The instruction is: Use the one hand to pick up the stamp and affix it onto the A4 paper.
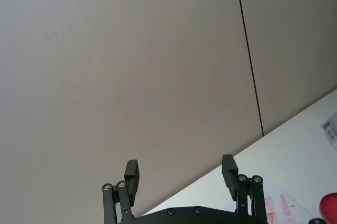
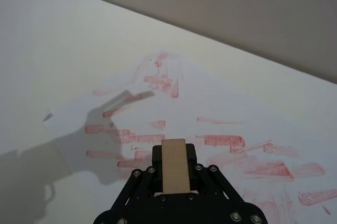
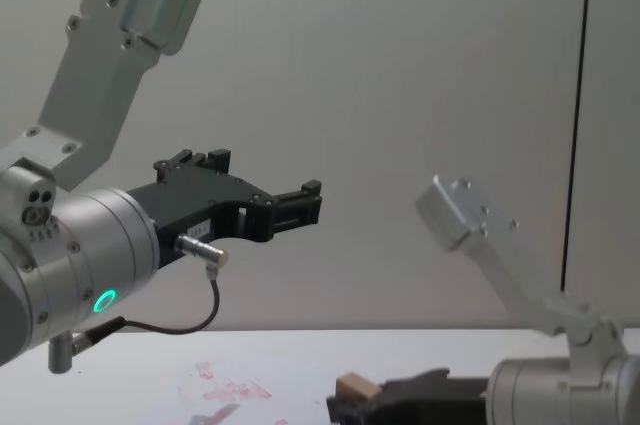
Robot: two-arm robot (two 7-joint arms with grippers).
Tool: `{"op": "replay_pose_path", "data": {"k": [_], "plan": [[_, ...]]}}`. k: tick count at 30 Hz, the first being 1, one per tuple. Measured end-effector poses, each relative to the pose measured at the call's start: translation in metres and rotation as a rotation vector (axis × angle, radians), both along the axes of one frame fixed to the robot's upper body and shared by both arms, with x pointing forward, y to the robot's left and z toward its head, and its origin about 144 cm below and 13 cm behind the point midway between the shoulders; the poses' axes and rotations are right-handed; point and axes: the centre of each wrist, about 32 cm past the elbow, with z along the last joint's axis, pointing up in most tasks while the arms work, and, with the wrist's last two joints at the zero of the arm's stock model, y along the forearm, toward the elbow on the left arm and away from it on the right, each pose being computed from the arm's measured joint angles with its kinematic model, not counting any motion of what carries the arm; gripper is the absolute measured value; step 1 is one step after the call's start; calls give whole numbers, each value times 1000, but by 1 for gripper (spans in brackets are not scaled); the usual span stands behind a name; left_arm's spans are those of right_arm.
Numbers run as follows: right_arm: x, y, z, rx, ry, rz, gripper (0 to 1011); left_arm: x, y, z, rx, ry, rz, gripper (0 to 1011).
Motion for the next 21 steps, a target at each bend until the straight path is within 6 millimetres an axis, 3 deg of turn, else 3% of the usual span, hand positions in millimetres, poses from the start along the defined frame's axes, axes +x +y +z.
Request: {"op": "replay_pose_path", "data": {"k": [21], "plan": [[-4, -2, -18, -59, 66, 1, 220, 0, 0, 0, 0, 0, 0, 1001]]}}
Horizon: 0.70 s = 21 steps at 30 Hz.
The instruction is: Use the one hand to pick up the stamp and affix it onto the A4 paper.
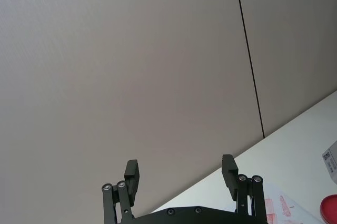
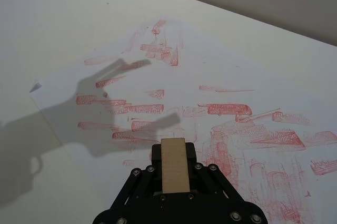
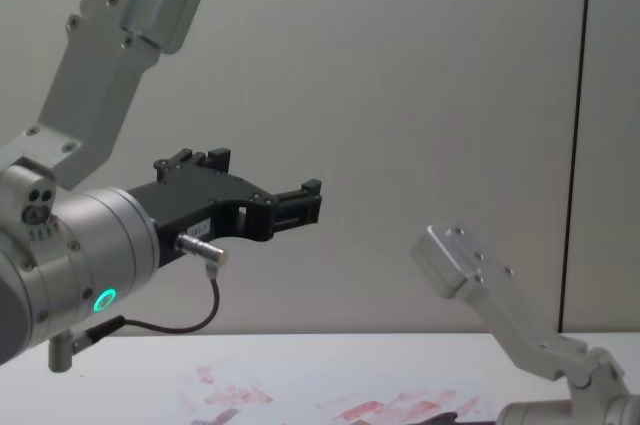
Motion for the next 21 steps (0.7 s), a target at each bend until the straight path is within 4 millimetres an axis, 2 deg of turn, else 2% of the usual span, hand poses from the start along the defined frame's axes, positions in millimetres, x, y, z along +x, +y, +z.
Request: {"op": "replay_pose_path", "data": {"k": [14, 21], "plan": [[5, -3, -3, 6, -35, 15, 221, 0, 0, 0, 0, 0, 0, 1001], [10, -4, 16, 81, -103, 18, 220, 0, 0, 0, 0, 0, 0, 1001]]}}
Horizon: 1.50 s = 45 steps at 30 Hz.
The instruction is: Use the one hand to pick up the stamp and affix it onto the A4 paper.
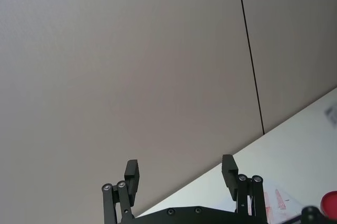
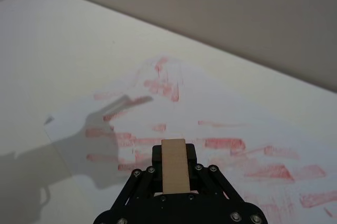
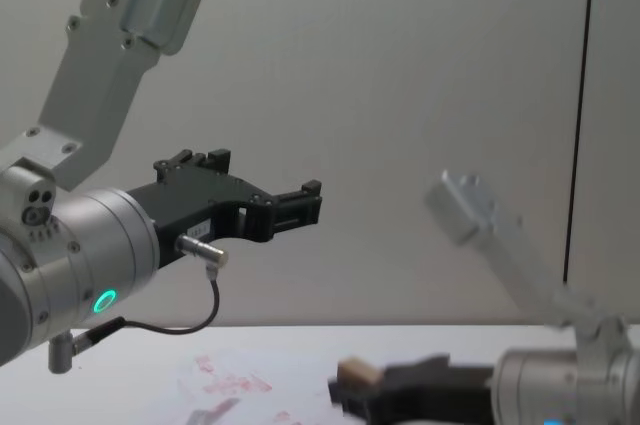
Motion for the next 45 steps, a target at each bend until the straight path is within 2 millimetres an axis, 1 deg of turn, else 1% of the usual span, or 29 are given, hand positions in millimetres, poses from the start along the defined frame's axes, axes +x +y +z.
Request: {"op": "replay_pose_path", "data": {"k": [3, 7, 9, 10, 12, 16, 18, 19, 25, 29, 32, 45], "plan": [[1, -2, 9, 32, -25, -5, 220, 0, 0, 0, 0, 0, 0, 1001], [1, -12, 24, 76, -64, -31, 220, 0, 0, 0, 0, 0, 0, 1001], [-1, -16, 27, 85, -72, -41, 220, 0, 0, 0, 0, 0, 0, 1001], [-2, -22, 31, 94, -82, -55, 220, 0, 0, 0, 0, 0, 0, 1001], [-4, -27, 33, 98, -87, -67, 220, 0, 0, 0, 0, 0, 0, 1001], [-12, -46, 38, 92, -94, -108, 220, 0, 0, 0, 0, 0, 0, 1002], [-16, -54, 38, 84, -94, -126, 220, 0, 0, 0, 0, 0, 0, 1001], [-19, -61, 38, 76, -93, -140, 220, 0, 0, 0, 0, 0, 0, 1001], [-31, -83, 37, 43, -89, -188, 221, 0, 0, 0, 0, 0, 0, 1001], [-37, -92, 36, 26, -84, -207, 220, 0, 0, 0, 0, 0, 0, 1001], [-40, -97, 34, 13, -77, -218, 221, 0, 0, 0, 0, 0, 0, 1001], [-43, -106, 28, -26, -41, -237, 220, 0, 0, 0, 0, 0, 0, 1001]]}}
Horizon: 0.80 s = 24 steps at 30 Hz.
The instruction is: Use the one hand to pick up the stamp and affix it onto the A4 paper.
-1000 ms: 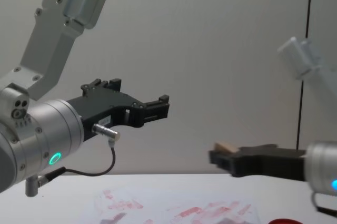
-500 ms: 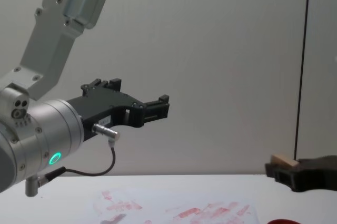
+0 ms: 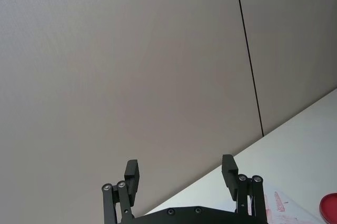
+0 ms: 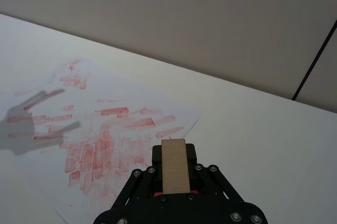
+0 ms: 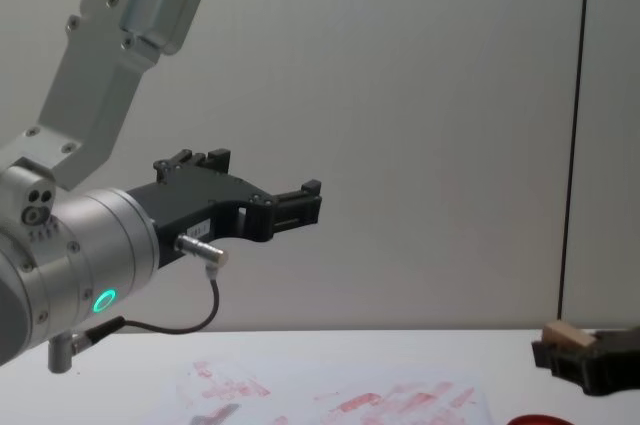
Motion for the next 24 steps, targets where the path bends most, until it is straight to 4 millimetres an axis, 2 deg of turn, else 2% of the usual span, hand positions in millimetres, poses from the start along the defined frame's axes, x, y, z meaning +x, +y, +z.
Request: {"op": "replay_pose_path", "data": {"k": [12, 24], "plan": [[1, -2, -9, -31, 39, -11, 220, 0, 0, 0, 0, 0, 0, 1002], [12, 6, -14, -47, 45, 8, 220, 0, 0, 0, 0, 0, 0, 1001]]}}
